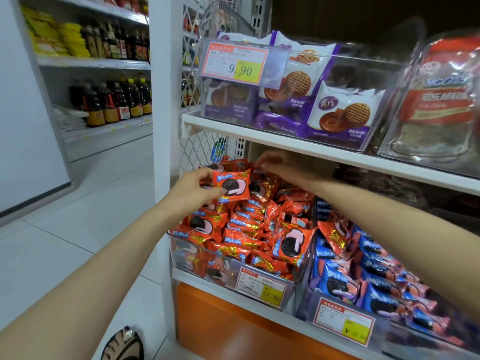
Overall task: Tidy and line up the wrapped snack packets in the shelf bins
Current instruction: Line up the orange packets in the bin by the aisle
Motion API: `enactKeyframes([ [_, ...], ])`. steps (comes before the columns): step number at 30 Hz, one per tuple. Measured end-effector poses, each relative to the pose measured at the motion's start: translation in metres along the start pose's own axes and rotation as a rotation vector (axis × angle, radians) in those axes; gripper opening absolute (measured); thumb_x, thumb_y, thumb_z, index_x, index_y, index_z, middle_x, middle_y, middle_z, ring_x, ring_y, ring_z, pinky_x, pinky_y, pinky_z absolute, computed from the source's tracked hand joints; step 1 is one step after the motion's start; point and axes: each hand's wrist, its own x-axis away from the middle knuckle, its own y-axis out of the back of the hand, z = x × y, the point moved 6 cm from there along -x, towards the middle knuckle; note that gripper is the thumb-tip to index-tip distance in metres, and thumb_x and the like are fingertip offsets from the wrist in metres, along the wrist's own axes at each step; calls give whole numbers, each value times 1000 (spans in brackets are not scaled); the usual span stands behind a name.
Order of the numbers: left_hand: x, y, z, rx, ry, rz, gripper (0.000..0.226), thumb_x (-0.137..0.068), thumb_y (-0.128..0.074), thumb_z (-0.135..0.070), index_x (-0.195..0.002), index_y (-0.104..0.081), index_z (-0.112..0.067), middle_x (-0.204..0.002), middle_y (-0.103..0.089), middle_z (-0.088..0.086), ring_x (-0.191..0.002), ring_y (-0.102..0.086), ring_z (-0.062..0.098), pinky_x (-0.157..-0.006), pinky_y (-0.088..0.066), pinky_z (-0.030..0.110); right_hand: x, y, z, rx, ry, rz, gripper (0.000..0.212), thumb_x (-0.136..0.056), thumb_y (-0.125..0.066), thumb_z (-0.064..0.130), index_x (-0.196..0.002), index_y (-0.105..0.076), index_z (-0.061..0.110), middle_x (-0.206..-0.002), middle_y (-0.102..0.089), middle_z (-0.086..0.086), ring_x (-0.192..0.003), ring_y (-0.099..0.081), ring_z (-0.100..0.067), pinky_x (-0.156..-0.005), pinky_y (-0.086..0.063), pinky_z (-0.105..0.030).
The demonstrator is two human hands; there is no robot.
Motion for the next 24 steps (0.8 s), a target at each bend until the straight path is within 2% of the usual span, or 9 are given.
enactKeyframes([
  [1, -3, -4, -4, -17, -24, 1, 20, -85, -66, -11, -102, -58, -20, -94, -64, 4, -69, -60, 15, -62, -52, 19, 7, -2, 10, -147, 17, 85, 11, -90, -58, 24, -99, -61, 31, -103, -65, 3, -100, -60, -14, -100, -44, -33],
  [2, -7, -10, -9, -36, -52, 3, 22, -84, -67, -12, -104, -59, -19, -92, -63, 2, -69, -58, 13, -60, -49, 17, 15, -5, 21, -200, 48, 163, 17, -87, -59, 31, -104, -60, 31, -107, -66, 1, -102, -61, -12, -98, -44, -26],
  [5, -16, -24, -21, -40, -110, 24, 28, -82, -69, -11, -109, -59, -11, -82, -59, -6, -74, -56, 8, -66, -48, 19, 25, -9, 26, -180, 65, 197, 24, -80, -68, 23, -102, -60, 26, -98, -66, 4, -87, -62, 0, -79, -45, -13],
  [7, -23, -20, -23, -183, -175, -30, 41, -82, -71, -18, -117, -54, -8, -97, -61, -3, -86, -60, 12, -77, -48, 25, 20, 3, 14, -175, -10, 148, 15, -82, -70, 21, -95, -63, 23, -88, -66, 2, -77, -62, -7, -70, -45, -13],
  [10, -32, -6, -20, -606, -291, -174, 47, -88, -63, -17, -130, -45, -4, -125, -51, 12, -115, -50, 24, -95, -38, 29, 12, 25, -11, -122, -206, 65, 16, -84, -66, 25, -95, -65, 14, -88, -64, -10, -82, -60, -25, -69, -45, -23],
  [14, -48, -11, 2, -821, -193, -22, 58, -89, -59, -10, -139, -30, -2, -139, -38, 19, -130, -32, 30, -102, -26, 28, 2, 18, -16, 23, -256, 53, 22, -90, -58, 13, -109, -63, 2, -87, -59, -10, -76, -53, -17, -64, -40, -21],
  [16, -52, -11, 10, -848, -146, 30, 64, -88, -61, -13, -141, -28, -3, -140, -37, 18, -131, -31, 29, -104, -26, 29, -2, 9, -13, 100, -229, 53, 24, -88, -62, 14, -108, -65, 2, -88, -62, -8, -76, -56, -15, -67, -43, -23],
  [19, -53, -6, 12, -893, -175, -28, 63, -87, -62, -8, -141, -30, -3, -138, -36, 18, -130, -32, 30, -104, -27, 31, -8, 0, -12, 202, -184, -23, 25, -82, -70, 18, -104, -68, 6, -102, -66, -11, -96, -61, -23, -83, -47, -32],
  [24, -47, -4, 5, -931, -245, -102, 53, -83, -67, -14, -129, -42, -2, -128, -35, 16, -121, -37, 31, -98, -37, 36, -10, -11, -16, 219, -141, 12, 43, -74, -78, 22, -112, -64, 9, -118, -60, -6, -111, -53, -21, -89, -41, -29],
])
